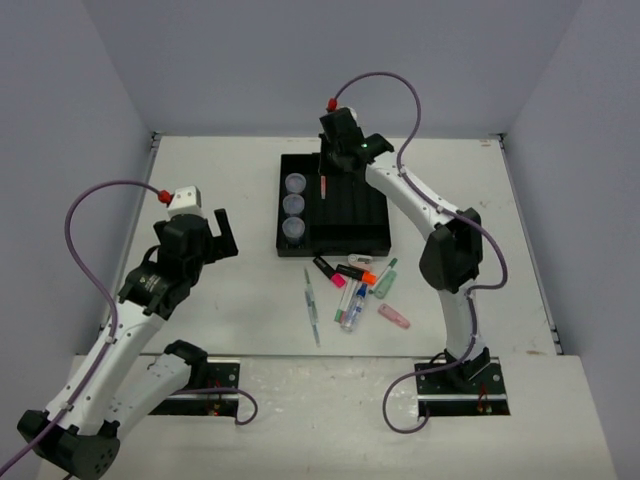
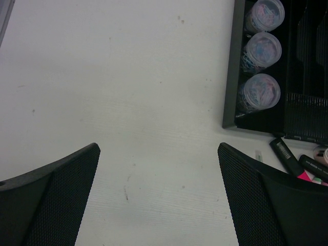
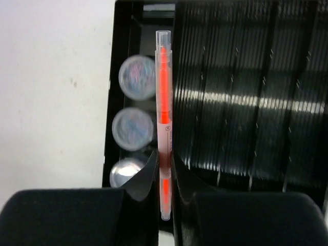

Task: Sort the stationery into containers
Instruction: Place the pen in the storage box.

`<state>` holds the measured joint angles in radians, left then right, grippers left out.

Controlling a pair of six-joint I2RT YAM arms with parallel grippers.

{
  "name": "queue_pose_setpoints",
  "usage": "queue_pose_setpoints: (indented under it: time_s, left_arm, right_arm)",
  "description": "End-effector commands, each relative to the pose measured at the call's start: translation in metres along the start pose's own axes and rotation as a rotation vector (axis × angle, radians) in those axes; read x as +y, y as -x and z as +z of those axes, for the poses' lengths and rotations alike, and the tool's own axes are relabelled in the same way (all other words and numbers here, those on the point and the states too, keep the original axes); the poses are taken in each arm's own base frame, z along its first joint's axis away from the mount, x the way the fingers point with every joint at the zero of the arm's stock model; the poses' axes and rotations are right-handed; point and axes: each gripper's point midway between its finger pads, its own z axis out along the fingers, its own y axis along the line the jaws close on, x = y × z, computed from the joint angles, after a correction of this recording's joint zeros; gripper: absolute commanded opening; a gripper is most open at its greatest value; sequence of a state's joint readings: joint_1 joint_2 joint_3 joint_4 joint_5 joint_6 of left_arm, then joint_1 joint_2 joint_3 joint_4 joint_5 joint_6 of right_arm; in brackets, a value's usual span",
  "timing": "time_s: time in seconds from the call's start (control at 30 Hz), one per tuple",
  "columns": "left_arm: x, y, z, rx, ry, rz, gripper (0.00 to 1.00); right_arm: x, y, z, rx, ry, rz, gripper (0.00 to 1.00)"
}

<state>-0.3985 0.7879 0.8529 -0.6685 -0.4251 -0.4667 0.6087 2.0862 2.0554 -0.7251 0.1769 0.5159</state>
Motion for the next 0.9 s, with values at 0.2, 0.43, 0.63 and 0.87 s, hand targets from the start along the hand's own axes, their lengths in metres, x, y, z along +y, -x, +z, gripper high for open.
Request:
queue_pose_setpoints:
  time_s: [0.2,0.43,0.63,0.87]
  left_arm:
    - [-0.002,0.005,0.005,-0.019,-0.014,0.013,1.00]
    - [-0.001,0.005,0.005,-0.019,-0.008,0.010,1.00]
    - [-0.001,0.007,0.002,-0.032,-0.016,0.005,1.00]
    - [-0.002,0.007,0.002,-0.033,-0.024,0.007,1.00]
  right_arm:
    - [0.002,-0.002,0.078,0.082,0.095,-0.002,0.00]
    - [0.006,-0.024,0.110,0.126,0.125,0.017,0.00]
    - [0.001,-0.038,0.127,0.150,0.109,0.032,0.11]
    - [0.005,-0.028,0.116,0.124,0.112,0.045,0.52]
